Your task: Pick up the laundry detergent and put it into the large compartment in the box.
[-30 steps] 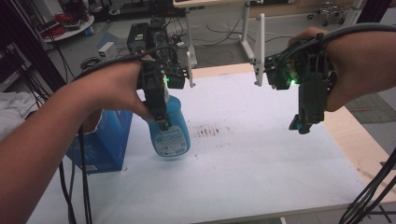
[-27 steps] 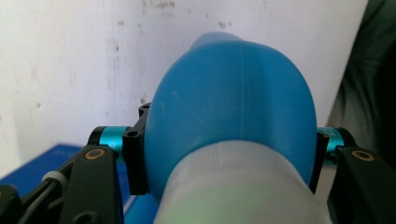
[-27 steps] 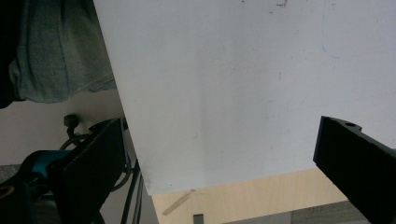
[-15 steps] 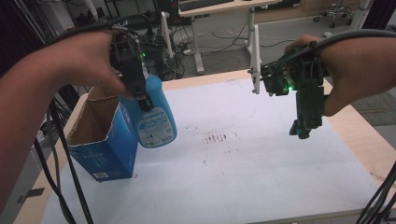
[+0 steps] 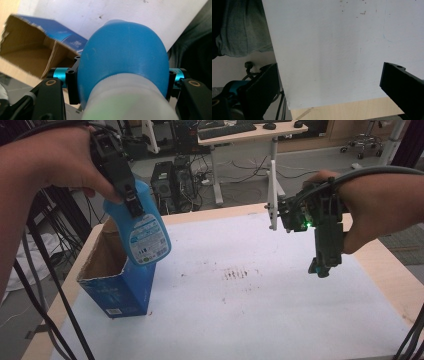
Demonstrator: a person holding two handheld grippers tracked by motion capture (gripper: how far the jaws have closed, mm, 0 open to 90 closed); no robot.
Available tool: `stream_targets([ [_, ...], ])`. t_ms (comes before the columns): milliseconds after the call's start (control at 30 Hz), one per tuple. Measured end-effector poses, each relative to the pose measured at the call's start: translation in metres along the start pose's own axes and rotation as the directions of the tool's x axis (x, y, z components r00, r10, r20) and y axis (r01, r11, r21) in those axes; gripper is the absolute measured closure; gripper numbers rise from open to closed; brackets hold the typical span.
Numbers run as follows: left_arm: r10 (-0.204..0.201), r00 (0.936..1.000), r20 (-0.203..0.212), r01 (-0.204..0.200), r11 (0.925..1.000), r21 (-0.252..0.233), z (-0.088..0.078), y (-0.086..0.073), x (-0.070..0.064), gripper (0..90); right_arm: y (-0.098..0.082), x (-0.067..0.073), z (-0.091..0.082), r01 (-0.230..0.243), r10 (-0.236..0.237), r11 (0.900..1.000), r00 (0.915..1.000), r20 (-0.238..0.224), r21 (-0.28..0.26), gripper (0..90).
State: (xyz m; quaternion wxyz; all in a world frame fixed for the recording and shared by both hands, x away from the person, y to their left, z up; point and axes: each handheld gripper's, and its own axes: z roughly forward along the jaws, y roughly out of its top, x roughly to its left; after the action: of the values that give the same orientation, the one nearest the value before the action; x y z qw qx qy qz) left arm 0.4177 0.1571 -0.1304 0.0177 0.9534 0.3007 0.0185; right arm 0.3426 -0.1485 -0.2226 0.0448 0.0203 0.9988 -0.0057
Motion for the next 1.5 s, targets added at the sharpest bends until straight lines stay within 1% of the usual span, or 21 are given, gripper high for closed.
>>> stream_targets([
  [33, -0.025, 0.9997, -0.002, 0.025, 0.9997, -0.001, -0.002, -0.002, 0.003, 38.0, 0.001, 0.0, 0.0, 0.001, -0.001, 1.0, 1.0, 0.002, 0.005, 1.8],
  [100, -0.061, 0.9982, -0.002, 0.061, 0.9982, 0.002, -0.005, -0.007, 0.009, 38.0, 0.001, 0.0, 0.0, 0.002, -0.002, 1.0, 1.0, 0.0, 0.002, 1.8],
  [200, -0.116, 0.9933, -0.001, 0.116, 0.9932, -0.011, -0.009, -0.013, 0.016, 38.0, 0.003, 0.0, 0.001, 0.002, -0.002, 1.0, 1.0, 0.0, 0.004, 1.8],
  [300, -0.149, 0.9888, -0.002, 0.149, 0.9886, -0.019, -0.011, -0.02, 0.023, 38.0, 0.005, 0.0, 0.001, 0.004, -0.004, 1.0, 1.0, 0.0, 0.006, 1.8],
  [367, -0.158, 0.9874, -0.006, 0.158, 0.9873, -0.02, -0.012, -0.024, 0.027, 38.0, 0.007, 0.001, 0.001, 0.008, -0.008, 1.0, 1.0, -0.002, 0.004, 1.8],
  [500, -0.193, 0.9812, -0.009, 0.192, 0.9812, -0.017, -0.015, -0.034, 0.035, 38.0, 0.008, 0.001, 0.0, 0.006, -0.006, 1.0, 1.0, -0.002, 0.006, 1.8],
  [533, -0.193, 0.9812, -0.009, 0.192, 0.9812, -0.017, -0.015, -0.034, 0.035, 38.0, 0.008, 0.001, 0.0, 0.006, -0.006, 1.0, 1.0, -0.002, 0.006, 1.8],
  [567, -0.208, 0.9782, -0.01, 0.207, 0.9781, -0.017, -0.016, -0.038, 0.038, 38.0, 0.008, 0.0, 0.0, 0.009, -0.009, 1.0, 1.0, 0.0, 0.009, 1.8],
  [600, -0.208, 0.9781, -0.013, 0.208, 0.9782, -0.011, -0.017, -0.04, 0.041, 38.0, 0.009, 0.0, 0.0, 0.008, -0.008, 1.0, 1.0, -0.001, 0.009, 1.8],
  [633, -0.217, 0.976, -0.015, 0.217, 0.976, -0.011, -0.017, -0.042, 0.042, 38.0, 0.01, 0.0, 0.0, 0.008, -0.008, 1.0, 1.0, -0.001, 0.006, 1.8],
  [667, -0.22, 0.9755, -0.017, 0.219, 0.9756, -0.007, -0.018, -0.043, 0.044, 38.0, 0.01, 0.0, -0.001, 0.007, -0.007, 1.0, 1.0, -0.001, 0.008, 1.8],
  [767, -0.241, 0.9702, -0.024, 0.241, 0.9705, -0.002, -0.02, -0.049, 0.048, 38.0, 0.012, -0.001, 0.0, 0.009, -0.009, 1.0, 1.0, -0.001, 0.012, 1.8],
  [800, -0.254, 0.9669, -0.026, 0.254, 0.9672, -0.004, -0.021, -0.051, 0.05, 38.0, 0.012, -0.001, 0.0, 0.016, -0.016, 1.0, 0.9999, 0.0, 0.005, 1.8],
  [833, -0.254, 0.9669, -0.026, 0.254, 0.9672, -0.004, -0.021, -0.051, 0.05, 38.0, 0.012, -0.001, 0.0, 0.016, -0.016, 1.0, 0.9999, 0.0, 0.005, 1.8],
  [867, -0.268, 0.9631, -0.028, 0.268, 0.9635, -0.003, -0.022, -0.054, 0.052, 38.0, 0.013, -0.001, 0.0, 0.012, -0.012, 1.0, 0.9999, -0.002, 0.009, 1.8],
  [933, -0.272, 0.9617, -0.032, 0.272, 0.9622, 0.003, -0.023, -0.056, 0.054, 38.0, 0.015, -0.002, 0.001, 0.018, -0.018, 1.0, 0.9998, -0.005, 0.008, 1.8],
  [1100, -0.293, 0.9551, -0.042, 0.294, 0.9558, 0.008, -0.022, -0.06, 0.058, 38.0, 0.016, -0.003, 0.001, 0.022, -0.022, 1.0, 0.9998, -0.004, 0.014, 1.8],
  [1233, -0.298, 0.9535, -0.045, 0.299, 0.9542, 0.014, -0.015, -0.061, 0.061, 38.0, 0.017, -0.003, 0.0, 0.021, -0.021, 1.0, 0.9998, -0.003, 0.01, 1.8],
  [1367, -0.304, 0.9517, -0.043, 0.305, 0.9521, 0.021, -0.004, -0.059, 0.064, 38.0, 0.018, -0.003, 0.001, 0.02, -0.02, 1.0, 0.9998, -0.005, 0.013, 1.8],
  [1433, -0.312, 0.9493, -0.041, 0.313, 0.9493, 0.029, 0.002, -0.059, 0.066, 38.0, 0.018, -0.003, 0.001, 0.023, -0.023, 1.0, 0.9997, -0.006, 0.013, 1.8],
  [1500, -0.312, 0.9492, -0.041, 0.313, 0.9489, 0.036, 0.008, -0.059, 0.067, 38.0, 0.019, -0.002, 0.001, 0.019, -0.019, 1.0, 0.9998, -0.006, 0.011, 1.8],
])
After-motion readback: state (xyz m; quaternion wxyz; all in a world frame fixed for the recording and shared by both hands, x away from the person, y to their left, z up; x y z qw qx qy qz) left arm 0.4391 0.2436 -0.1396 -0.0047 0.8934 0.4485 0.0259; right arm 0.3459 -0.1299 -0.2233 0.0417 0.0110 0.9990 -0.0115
